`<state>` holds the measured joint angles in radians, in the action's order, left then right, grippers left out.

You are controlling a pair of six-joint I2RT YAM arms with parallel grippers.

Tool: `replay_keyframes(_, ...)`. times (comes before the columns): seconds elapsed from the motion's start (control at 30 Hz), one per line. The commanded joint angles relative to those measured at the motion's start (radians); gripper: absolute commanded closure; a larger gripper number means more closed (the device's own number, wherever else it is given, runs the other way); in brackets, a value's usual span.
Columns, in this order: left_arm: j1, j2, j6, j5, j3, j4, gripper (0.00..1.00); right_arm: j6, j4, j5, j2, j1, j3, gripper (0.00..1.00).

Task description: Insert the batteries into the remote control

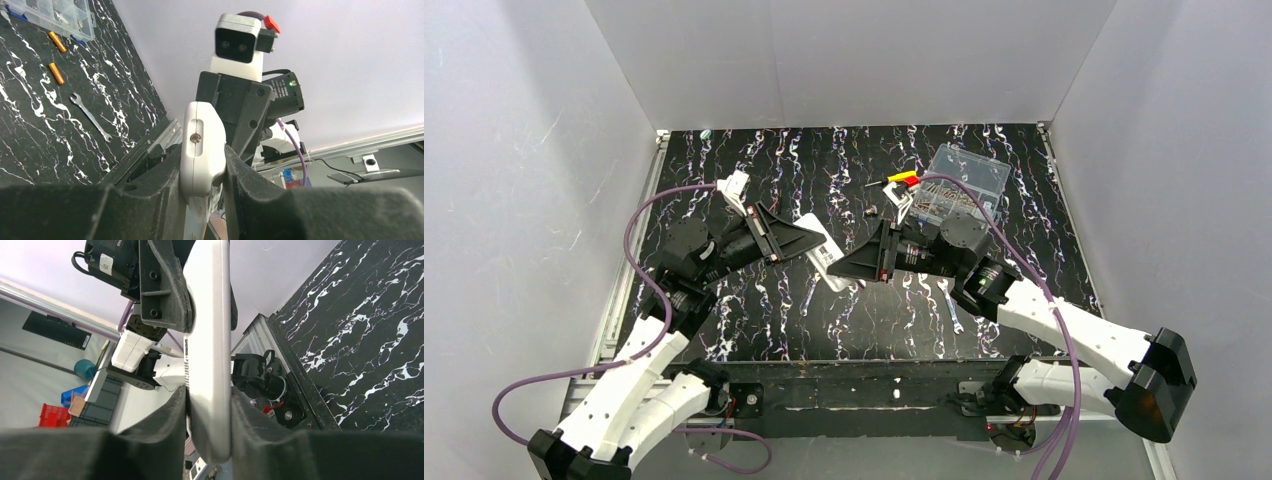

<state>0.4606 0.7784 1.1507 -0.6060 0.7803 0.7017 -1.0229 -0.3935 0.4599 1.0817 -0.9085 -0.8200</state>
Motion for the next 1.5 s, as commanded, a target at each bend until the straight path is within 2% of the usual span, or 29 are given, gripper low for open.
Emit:
replay_keyframes(0.0, 0.004, -0.017, 0.000, -0.014, 0.011, 0.079, 1.00, -0.021, -0.081, 0.032, 0.005, -0.006, -0.032, 0.74)
replay_keyframes(0.07, 0.004, -0.018, 0.000, -0.011, 0.013, 0.073, 0.99, -0.024, -0.082, 0.034, 0.007, -0.006, -0.033, 0.89)
replay_keyframes(0.13, 0.004, -0.017, 0.002, -0.009, 0.010, 0.074, 0.91, -0.030, -0.075, 0.029, 0.010, -0.006, -0.032, 0.99)
replay_keyframes(0.3, 0.004, -0.022, 0.007, -0.005, 0.005, 0.079, 0.69, -0.055, -0.096, 0.034, 0.020, -0.006, -0.024, 0.99)
replay_keyframes(0.47, 0.004, -0.026, 0.013, 0.005, -0.003, 0.087, 0.59, -0.066, -0.108, 0.050, 0.023, -0.006, -0.024, 0.99)
replay_keyframes(0.57, 0.004, -0.027, 0.018, 0.010, -0.007, 0.093, 0.58, -0.066, -0.109, 0.051, 0.017, -0.006, -0.016, 0.99)
replay_keyframes(0.73, 0.004, -0.028, 0.026, 0.014, -0.012, 0.104, 0.61, -0.070, -0.109, 0.049, 0.008, -0.006, -0.001, 0.99)
replay_keyframes(1.07, 0.004, -0.029, 0.040, 0.023, -0.015, 0.109, 0.78, -0.072, -0.104, 0.055, -0.001, -0.006, 0.013, 0.99)
replay_keyframes(1.27, 0.004, -0.033, 0.041, 0.028, -0.018, 0.094, 1.00, -0.062, -0.096, 0.054, -0.005, -0.006, 0.011, 0.99)
replay_keyframes(1.37, 0.004, -0.034, 0.042, 0.028, -0.017, 0.088, 1.00, -0.041, -0.071, 0.055, -0.008, -0.006, 0.002, 0.85)
replay_keyframes(1.47, 0.004, -0.037, 0.041, 0.028, -0.016, 0.080, 1.00, -0.006, -0.033, 0.049, -0.022, -0.006, -0.010, 0.57)
